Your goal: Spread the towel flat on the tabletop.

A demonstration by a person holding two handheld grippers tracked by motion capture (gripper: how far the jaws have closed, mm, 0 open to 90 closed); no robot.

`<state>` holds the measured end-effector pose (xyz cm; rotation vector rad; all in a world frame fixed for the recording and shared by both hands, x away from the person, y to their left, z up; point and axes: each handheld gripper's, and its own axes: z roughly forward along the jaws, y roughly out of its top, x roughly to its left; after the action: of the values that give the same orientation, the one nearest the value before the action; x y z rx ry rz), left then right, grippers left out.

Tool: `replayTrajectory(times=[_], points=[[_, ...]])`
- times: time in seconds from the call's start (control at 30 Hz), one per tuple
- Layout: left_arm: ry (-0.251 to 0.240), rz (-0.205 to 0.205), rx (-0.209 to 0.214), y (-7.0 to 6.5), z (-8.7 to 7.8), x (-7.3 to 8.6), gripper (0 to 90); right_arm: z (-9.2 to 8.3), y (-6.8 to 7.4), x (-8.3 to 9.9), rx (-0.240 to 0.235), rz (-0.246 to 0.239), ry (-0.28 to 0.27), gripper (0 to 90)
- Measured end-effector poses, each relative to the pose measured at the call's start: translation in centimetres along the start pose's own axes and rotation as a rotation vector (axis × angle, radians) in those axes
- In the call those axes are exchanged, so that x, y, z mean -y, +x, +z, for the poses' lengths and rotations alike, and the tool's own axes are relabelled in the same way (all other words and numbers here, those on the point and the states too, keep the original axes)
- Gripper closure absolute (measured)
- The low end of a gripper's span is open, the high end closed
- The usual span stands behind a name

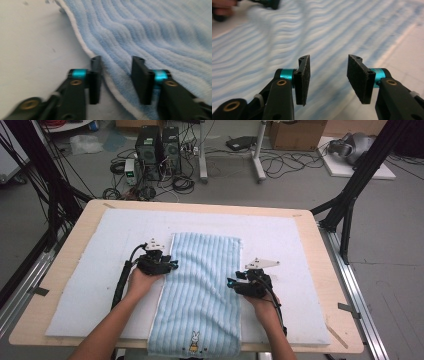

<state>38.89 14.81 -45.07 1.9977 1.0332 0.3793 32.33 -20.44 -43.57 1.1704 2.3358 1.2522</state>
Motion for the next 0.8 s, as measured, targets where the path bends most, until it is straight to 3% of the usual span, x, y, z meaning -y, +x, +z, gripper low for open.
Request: replayTrajectory(times=[0.03, 0.07, 0.1, 0.17, 0.23, 0.33, 0.43, 0.5, 0.53, 0.57, 0.6, 0.63, 0.67, 0.7, 0.8], points=[[0.007, 0.051, 0.005, -0.3, -0.1, 0.0, 71.0, 0.5, -0.3, 0.0, 0.028, 0.002, 0.009, 55.3], [0.015, 0.061, 0.013, -0.3, -0.2, 0.0, 82.1, 1.0, -0.5, -0.1, 0.051, -0.010, 0.024, 56.5], [0.015, 0.061, 0.013, -0.3, -0.2, 0.0, 84.1, 1.6, -0.6, -0.1, 0.062, -0.014, 0.051, 59.4], [0.048, 0.076, 0.033, -0.5, -0.8, 0.1, 86.2, 2.0, -0.6, -0.1, 0.083, -0.038, 0.062, 68.3], [0.067, 0.065, 0.051, -0.5, -1.3, 0.3, 86.5, 1.8, -0.6, -0.2, 0.060, -0.052, 0.088, 83.7], [0.082, 0.055, 0.075, -0.6, -2.1, 0.8, 86.7, 1.1, -0.5, -0.2, 0.031, -0.060, 0.136, 86.9], [0.115, 0.041, 0.136, -1.0, -3.3, 1.5, 86.6, 0.4, -0.3, 0.0, -0.007, -0.061, 0.172, 86.4], [0.102, 0.020, 0.125, -0.8, -3.4, 1.4, 81.2, 0.2, -0.3, 0.0, -0.013, -0.060, 0.173, 80.3], [0.102, 0.020, 0.125, -0.8, -3.4, 1.4, 70.6, 0.1, -0.5, 0.0, -0.015, -0.054, 0.158, 75.9], [0.058, -0.030, 0.076, -0.1, -3.1, 1.0, 58.3, 0.0, -0.6, -0.1, -0.013, -0.045, 0.139, 73.2], [0.030, -0.051, 0.057, 0.3, -3.0, 0.7, 53.6, -0.1, -0.6, -0.2, -0.011, -0.042, 0.117, 71.2], [0.030, -0.051, 0.057, 0.3, -3.0, 0.7, 52.4, -0.2, -0.7, -0.3, -0.007, -0.039, 0.095, 69.3], [-0.035, -0.077, 0.020, 1.0, -2.7, -0.1, 51.0, -0.4, -0.7, -0.3, -0.002, -0.042, 0.078, 68.4], [-0.057, -0.098, 0.006, 1.4, -2.4, -0.5, 50.5, -0.5, -0.7, -0.4, 0.000, -0.042, 0.067, 67.6], [-0.068, -0.176, -0.022, 2.6, -1.2, -2.0, 50.1, -0.6, -0.8, -0.4, 0.005, -0.042, 0.052, 65.6]])
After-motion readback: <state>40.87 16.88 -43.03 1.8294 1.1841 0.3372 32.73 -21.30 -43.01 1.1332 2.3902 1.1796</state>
